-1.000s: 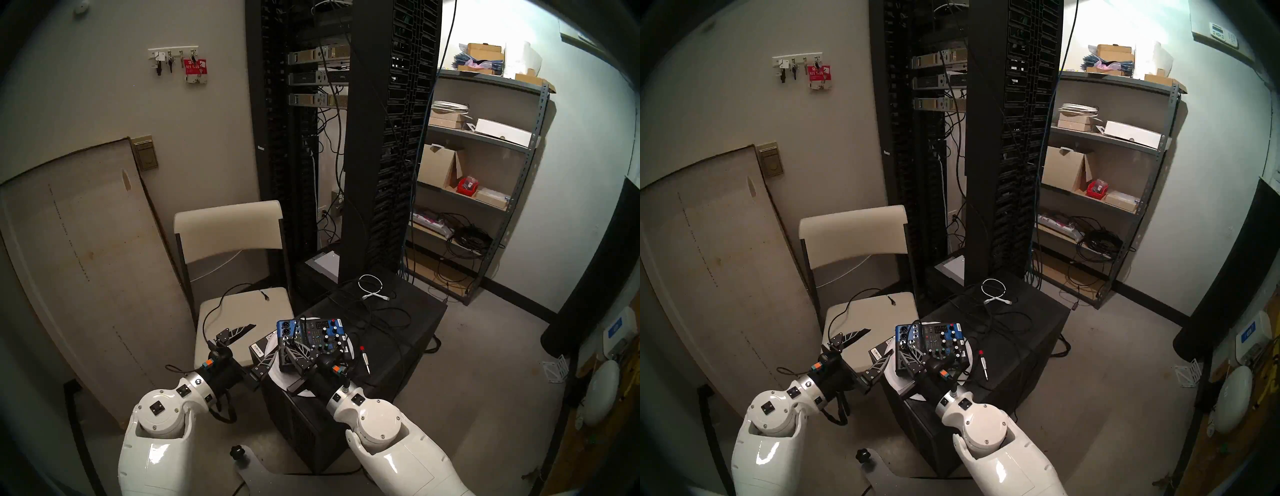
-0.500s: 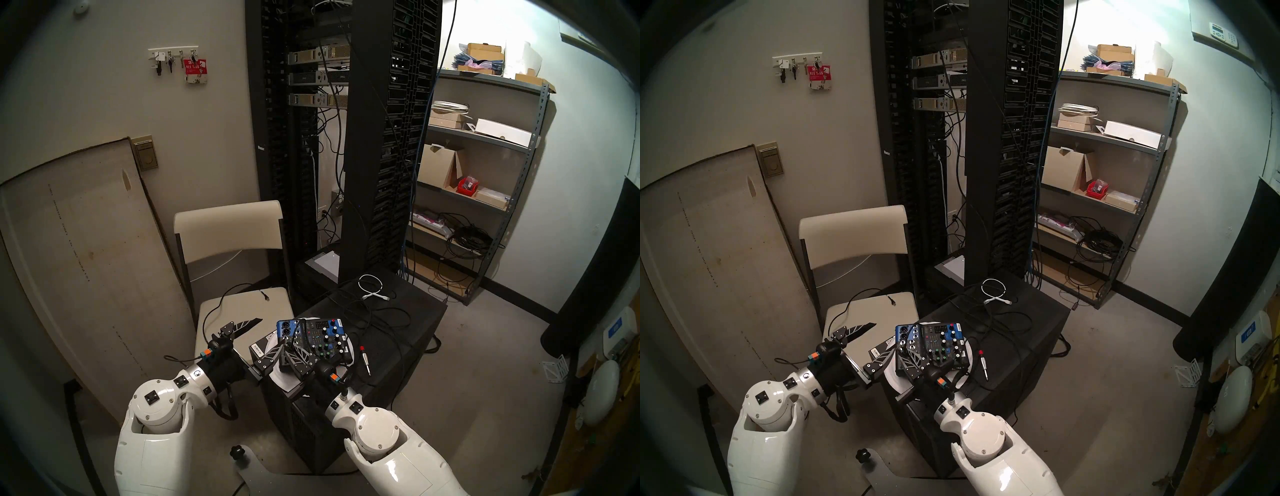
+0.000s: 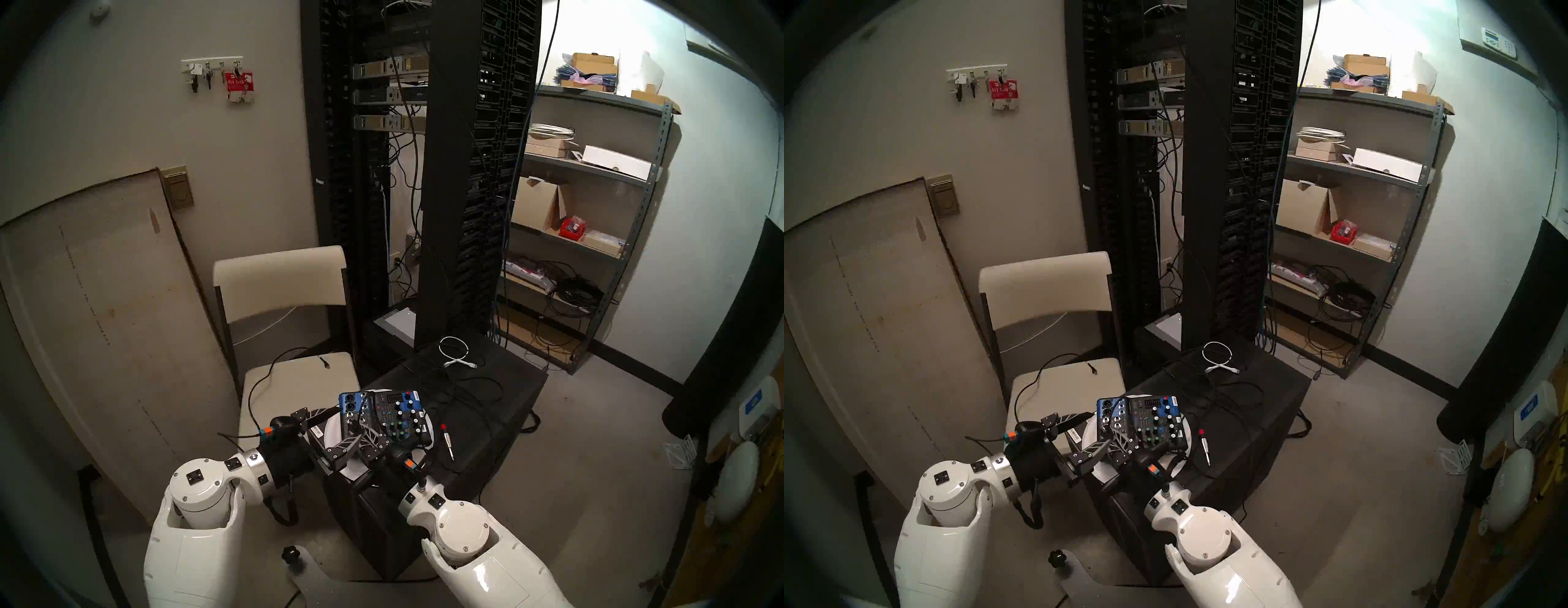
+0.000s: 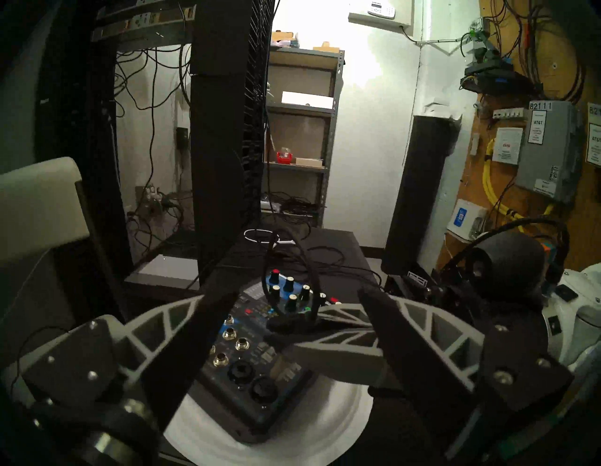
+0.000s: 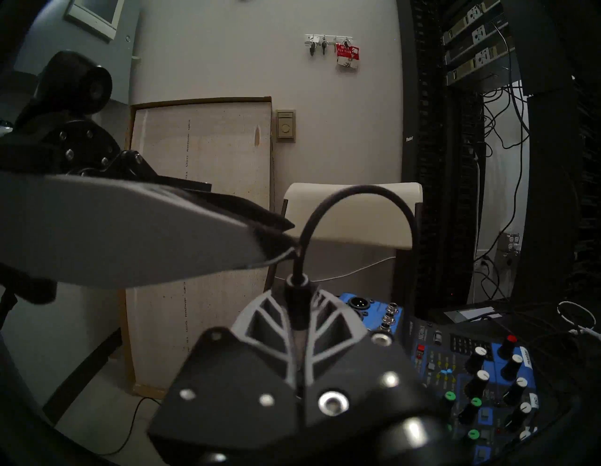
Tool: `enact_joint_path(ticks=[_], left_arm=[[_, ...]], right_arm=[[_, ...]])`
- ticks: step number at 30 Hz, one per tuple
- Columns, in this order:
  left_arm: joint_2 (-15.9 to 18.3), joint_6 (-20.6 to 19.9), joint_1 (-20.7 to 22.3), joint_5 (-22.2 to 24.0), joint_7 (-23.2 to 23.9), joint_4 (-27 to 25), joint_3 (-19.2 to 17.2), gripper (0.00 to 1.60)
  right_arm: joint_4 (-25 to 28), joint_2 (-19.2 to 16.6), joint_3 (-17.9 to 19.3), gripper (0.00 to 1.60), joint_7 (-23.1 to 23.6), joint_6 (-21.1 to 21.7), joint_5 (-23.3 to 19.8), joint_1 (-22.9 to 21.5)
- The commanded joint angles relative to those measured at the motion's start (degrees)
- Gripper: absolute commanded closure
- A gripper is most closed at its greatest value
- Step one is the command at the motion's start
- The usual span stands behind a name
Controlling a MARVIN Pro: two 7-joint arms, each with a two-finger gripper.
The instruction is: Insert aux cable
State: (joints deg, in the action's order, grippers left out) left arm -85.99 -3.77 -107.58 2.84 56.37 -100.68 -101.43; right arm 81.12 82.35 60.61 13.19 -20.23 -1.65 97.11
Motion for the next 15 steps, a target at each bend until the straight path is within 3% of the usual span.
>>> enact_joint_path(ticks=[1, 6, 8, 10, 15], left_arm=[[-0.3, 0.9, 0.6, 0.4, -0.1, -0.1, 0.0, 0.82], [-0.4, 0.9, 1.0, 0.9, 0.5, 0.1, 0.2, 0.80], [-0.5, 0.8, 1.0, 0.9, 0.6, 0.0, 0.2, 0.72], [-0.5, 0.8, 1.1, 0.8, 0.6, 0.2, 0.3, 0.53], [-0.5, 0.4, 1.5, 0.6, 1.1, 0.6, 0.7, 0.50]], right_arm=[[1.1, 0.5, -0.1, 1.60, 0.3, -0.4, -0.2, -0.7], [0.9, 0.5, -0.2, 1.60, 0.2, -0.2, -0.1, -0.8], [0.8, 0.4, -0.4, 1.60, 0.1, -0.2, -0.1, -0.9], [0.6, 0.5, -0.4, 1.60, 0.1, -0.2, -0.1, -1.0], [0.4, 0.5, -0.6, 1.60, 0.1, -0.4, -0.2, -1.1]])
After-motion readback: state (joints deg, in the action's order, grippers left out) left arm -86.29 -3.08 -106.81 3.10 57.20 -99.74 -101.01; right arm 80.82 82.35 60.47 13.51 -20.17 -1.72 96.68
